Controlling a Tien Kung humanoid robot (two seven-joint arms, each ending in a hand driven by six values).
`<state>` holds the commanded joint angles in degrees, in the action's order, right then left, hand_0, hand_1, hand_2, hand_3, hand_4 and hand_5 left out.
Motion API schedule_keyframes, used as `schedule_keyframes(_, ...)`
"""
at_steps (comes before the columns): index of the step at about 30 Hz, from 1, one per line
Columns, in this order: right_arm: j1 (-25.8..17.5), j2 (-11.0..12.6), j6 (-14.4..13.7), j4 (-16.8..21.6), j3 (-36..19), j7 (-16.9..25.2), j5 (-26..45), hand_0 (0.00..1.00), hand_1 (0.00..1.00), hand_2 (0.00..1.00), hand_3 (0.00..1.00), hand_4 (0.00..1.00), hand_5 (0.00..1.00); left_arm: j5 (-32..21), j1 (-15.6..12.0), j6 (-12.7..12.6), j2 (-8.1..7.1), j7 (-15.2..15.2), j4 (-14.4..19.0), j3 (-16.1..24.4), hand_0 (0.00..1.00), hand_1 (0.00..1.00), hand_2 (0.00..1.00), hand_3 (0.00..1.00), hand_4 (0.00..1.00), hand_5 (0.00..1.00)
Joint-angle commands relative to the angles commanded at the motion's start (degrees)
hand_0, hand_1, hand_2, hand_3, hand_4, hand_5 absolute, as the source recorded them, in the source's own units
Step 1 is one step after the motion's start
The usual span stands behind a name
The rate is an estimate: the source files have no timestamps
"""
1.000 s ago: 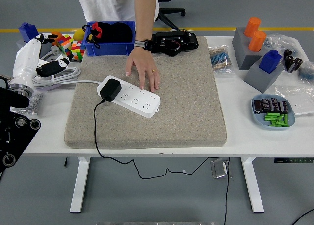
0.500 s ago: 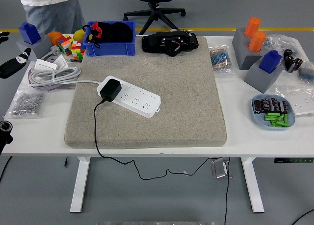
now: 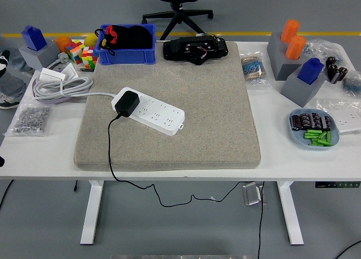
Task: Press the white button,pick up the black plug,place it near the board,insert it into the board
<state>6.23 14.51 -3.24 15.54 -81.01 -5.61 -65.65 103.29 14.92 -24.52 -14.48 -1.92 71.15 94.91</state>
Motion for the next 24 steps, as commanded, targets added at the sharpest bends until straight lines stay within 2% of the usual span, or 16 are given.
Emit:
schedule_keyframes(6,0.5,0.7,0.1,0.1,1.8,-0.1,0.5,0.758,0.641,0.650,0.612,0.638,0.392,-0.3,0.0,0.1,-0.61,-0.2,-0.2,-1.1,0.805,0.815,0.748,0.726,0.811,0.336)
schedule_keyframes(10,-0.5,0.8,0.2,0.5,0.8,-0.1,0.3,0.758,0.641,0.650,0.612,0.638,0.392,-0.3,-1.2,0.2,-0.01,-0.2,0.3,-0.7,0.805,0.815,0.748,0.726,0.811,0.336)
schedule_keyframes(24,-0.9,0.4,0.3,0.4,-0.2,-0.2,0.0,0.762,0.647,0.653,0.615,0.649,0.406,-0.9,-1.7,1.1,0.25,-0.5,1.4,-0.8,0.807,0.810,0.744,0.726,0.793,0.318)
